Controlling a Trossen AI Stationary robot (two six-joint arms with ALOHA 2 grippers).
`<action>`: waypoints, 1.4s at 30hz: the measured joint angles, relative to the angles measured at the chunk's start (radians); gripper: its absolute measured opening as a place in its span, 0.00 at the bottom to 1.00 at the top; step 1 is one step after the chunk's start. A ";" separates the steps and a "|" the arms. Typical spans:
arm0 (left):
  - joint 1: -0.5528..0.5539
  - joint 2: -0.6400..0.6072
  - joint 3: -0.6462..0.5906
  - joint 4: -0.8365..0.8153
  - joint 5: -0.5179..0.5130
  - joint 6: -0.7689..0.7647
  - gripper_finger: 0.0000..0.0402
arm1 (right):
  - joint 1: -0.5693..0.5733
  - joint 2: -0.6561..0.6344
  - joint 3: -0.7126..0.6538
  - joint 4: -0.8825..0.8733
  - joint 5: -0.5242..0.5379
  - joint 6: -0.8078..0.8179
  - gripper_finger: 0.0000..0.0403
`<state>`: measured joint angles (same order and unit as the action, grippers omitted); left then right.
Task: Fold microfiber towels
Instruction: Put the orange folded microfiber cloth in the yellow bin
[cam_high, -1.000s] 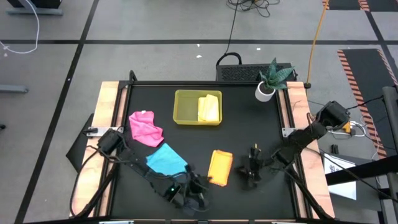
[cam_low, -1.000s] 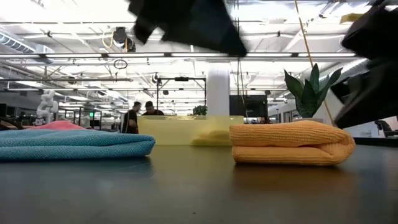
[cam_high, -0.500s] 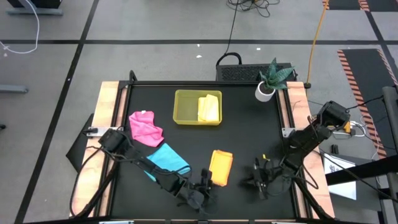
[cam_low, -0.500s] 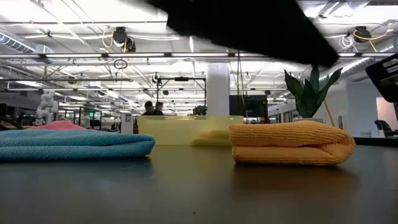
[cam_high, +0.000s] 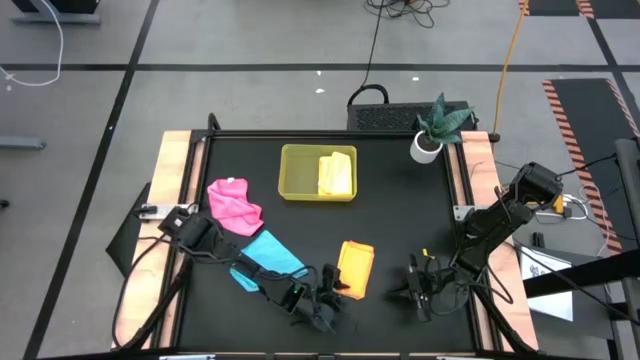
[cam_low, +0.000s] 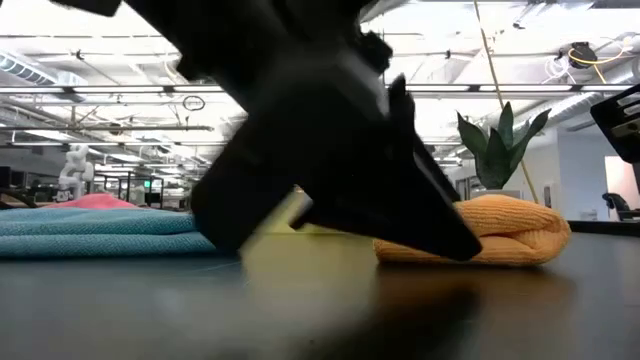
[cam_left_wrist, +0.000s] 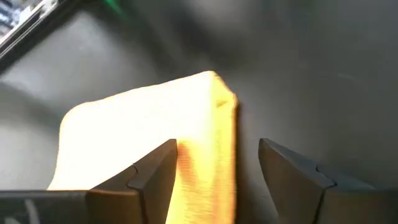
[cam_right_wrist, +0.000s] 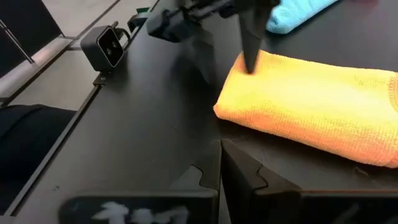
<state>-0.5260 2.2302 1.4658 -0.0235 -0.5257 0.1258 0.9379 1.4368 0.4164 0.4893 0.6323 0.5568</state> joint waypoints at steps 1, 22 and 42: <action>0.006 0.003 0.000 0.005 -0.008 -0.005 0.56 | 0.000 0.000 0.000 0.003 0.000 0.000 0.01; 0.050 0.004 0.000 0.011 0.142 -0.005 0.39 | 0.000 0.000 0.000 -0.001 -0.001 0.000 0.01; 0.037 0.062 0.004 0.115 0.134 0.055 0.66 | 0.000 0.000 0.000 0.000 -0.001 0.003 0.01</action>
<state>-0.4893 2.2927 1.4701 0.0915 -0.3914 0.1805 0.9379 1.4368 0.4168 0.4898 0.6312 0.5601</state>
